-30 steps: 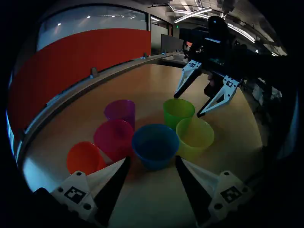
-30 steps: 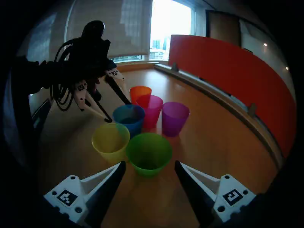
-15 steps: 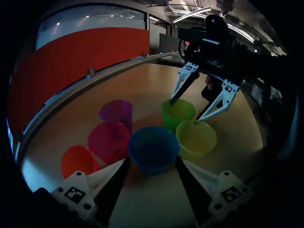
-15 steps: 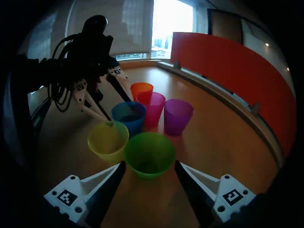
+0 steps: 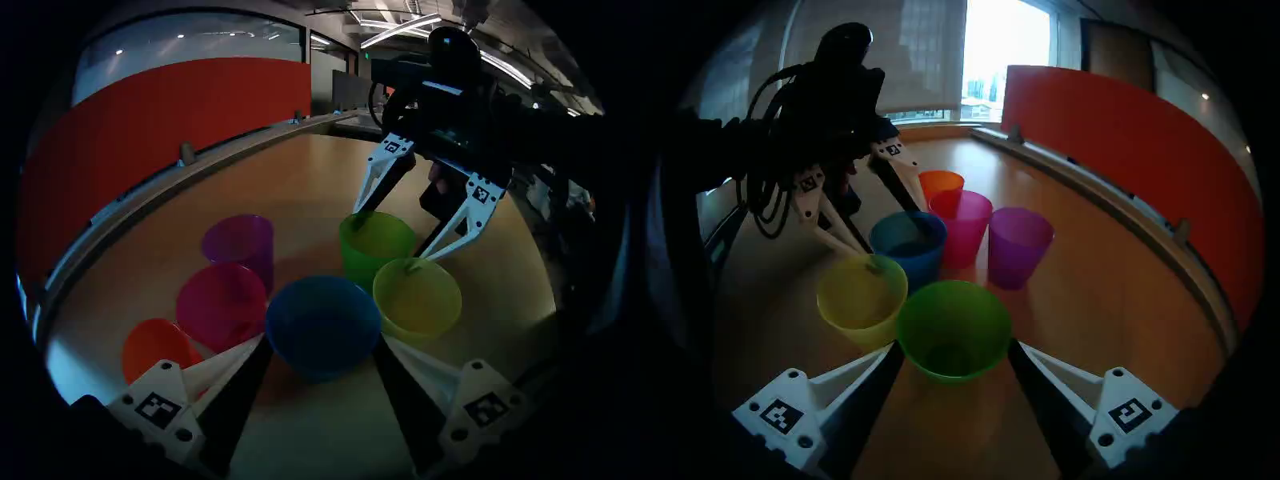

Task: Pour water

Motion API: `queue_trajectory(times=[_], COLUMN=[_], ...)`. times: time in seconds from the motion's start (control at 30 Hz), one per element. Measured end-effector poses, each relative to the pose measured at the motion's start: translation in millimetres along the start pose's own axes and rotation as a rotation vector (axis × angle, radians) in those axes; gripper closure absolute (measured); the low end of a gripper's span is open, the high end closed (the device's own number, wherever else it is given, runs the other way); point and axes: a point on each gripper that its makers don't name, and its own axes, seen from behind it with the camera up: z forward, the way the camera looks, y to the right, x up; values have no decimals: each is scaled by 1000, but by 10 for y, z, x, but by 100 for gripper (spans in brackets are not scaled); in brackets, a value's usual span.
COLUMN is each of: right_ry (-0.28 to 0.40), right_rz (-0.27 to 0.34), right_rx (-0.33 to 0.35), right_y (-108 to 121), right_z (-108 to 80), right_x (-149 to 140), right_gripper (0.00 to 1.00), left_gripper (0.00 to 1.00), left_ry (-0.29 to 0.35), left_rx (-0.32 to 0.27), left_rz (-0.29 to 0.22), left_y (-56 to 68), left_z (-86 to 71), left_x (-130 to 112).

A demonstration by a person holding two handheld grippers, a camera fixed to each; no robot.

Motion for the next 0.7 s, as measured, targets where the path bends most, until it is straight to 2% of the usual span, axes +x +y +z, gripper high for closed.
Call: queue_trajectory(times=[0.23,0.43,0.7], right_ry=[5,7,12], right_rz=[5,9,25], right_rx=[3,-1,2], right_y=[-5,-10,-10], right_z=[31,58,59], right_x=[-3,-7,-15], right_gripper=[2,10,11], left_gripper=[13,13,16], left_ry=[4,12,14], left_rx=[-4,-2,9], left_rz=[-2,-8,-3], left_y=[14,17,7], left_z=[23,39,53], left_x=[2,8,-13])
